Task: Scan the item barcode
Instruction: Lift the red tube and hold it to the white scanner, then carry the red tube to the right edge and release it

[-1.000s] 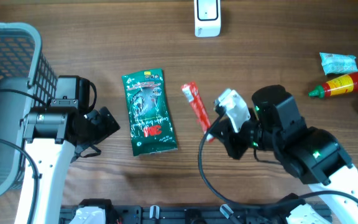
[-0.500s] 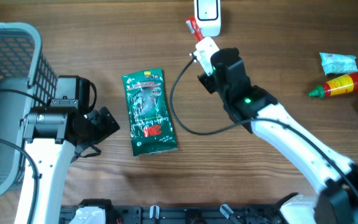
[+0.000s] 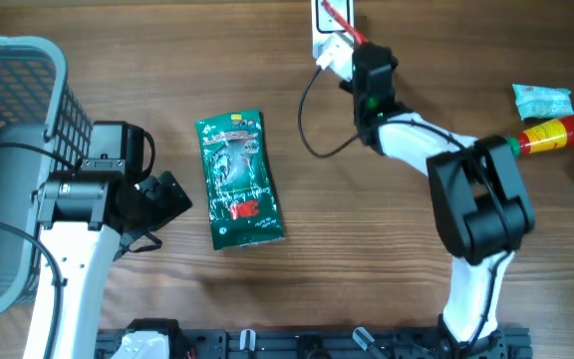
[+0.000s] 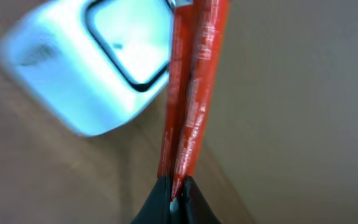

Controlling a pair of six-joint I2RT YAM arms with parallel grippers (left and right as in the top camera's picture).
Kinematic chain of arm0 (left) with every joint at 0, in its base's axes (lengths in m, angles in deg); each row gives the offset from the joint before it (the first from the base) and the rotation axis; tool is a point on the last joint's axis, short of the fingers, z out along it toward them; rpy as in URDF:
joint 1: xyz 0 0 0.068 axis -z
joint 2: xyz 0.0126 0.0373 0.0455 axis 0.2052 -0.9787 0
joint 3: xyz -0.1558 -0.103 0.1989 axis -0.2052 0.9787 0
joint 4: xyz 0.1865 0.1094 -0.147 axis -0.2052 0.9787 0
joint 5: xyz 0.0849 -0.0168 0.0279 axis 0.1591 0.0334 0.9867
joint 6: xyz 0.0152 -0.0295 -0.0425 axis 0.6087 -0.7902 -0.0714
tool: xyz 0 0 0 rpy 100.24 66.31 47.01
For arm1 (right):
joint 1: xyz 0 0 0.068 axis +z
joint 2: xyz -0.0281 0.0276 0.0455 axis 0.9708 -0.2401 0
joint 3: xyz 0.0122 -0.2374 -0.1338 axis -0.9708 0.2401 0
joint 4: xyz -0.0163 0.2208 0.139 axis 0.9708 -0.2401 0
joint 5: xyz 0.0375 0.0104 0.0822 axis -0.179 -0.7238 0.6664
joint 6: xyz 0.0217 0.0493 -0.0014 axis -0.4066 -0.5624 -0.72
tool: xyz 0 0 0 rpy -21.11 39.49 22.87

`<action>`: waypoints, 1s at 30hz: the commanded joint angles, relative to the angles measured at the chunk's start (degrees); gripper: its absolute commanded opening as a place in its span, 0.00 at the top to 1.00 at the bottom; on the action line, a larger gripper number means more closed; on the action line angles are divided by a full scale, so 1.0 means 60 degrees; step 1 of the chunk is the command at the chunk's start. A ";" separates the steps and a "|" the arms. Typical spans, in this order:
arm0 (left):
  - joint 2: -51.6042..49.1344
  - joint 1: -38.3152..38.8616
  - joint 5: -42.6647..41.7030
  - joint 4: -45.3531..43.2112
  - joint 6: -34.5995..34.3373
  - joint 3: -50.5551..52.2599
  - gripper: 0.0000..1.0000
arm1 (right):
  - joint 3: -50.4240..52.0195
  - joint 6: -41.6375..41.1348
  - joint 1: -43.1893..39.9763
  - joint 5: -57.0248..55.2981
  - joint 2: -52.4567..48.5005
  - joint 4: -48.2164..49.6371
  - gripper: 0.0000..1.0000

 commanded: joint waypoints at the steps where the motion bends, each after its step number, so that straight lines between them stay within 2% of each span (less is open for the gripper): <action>1: 0.0000 -0.0062 -0.0044 0.0004 0.0146 -0.0007 0.00 | -0.1359 0.0914 -0.0288 -0.0310 -0.0845 0.0120 0.95; 5: 0.0000 -0.0062 -0.0044 0.0004 0.0146 -0.0007 0.00 | -0.1931 0.1898 -0.0295 -0.0634 -0.1523 0.0594 0.96; 12: 0.0000 -0.0062 -0.0044 0.0004 0.0146 -0.0007 0.00 | -0.1963 0.2317 -0.0295 -0.1377 -0.1654 0.0922 0.96; 15: 0.0000 -0.0062 -0.0044 0.0004 0.0146 -0.0007 0.00 | -0.1967 0.3475 -0.0328 -0.1967 -0.1650 0.1071 0.96; 18: 0.0000 -0.0062 -0.0044 0.0004 0.0146 -0.0007 0.00 | -0.1967 0.3209 -0.0787 -0.2138 -0.1096 0.1180 0.96; 20: 0.0000 -0.0062 -0.0044 0.0004 0.0146 -0.0007 0.00 | -0.1967 0.2922 -0.1177 -0.2357 -0.0685 0.1111 0.96; 22: 0.0000 -0.0062 -0.0044 0.0004 0.0146 -0.0007 0.00 | -0.1967 0.2401 -0.1923 -0.2597 -0.0036 0.0284 0.96; 23: 0.0000 -0.0062 -0.0044 0.0004 0.0146 -0.0007 0.00 | -0.1967 0.1574 -0.2732 -0.2856 0.0448 -0.0739 0.96; 27: 0.0000 -0.0062 -0.0044 0.0004 0.0146 -0.0007 0.00 | -0.1967 -0.0554 -0.4645 -0.3523 0.0852 -0.2634 0.96; 30: 0.0000 -0.0062 -0.0044 0.0004 0.0146 -0.0007 0.00 | -0.1967 -0.2412 -0.6025 -0.3136 0.0849 -0.4856 0.96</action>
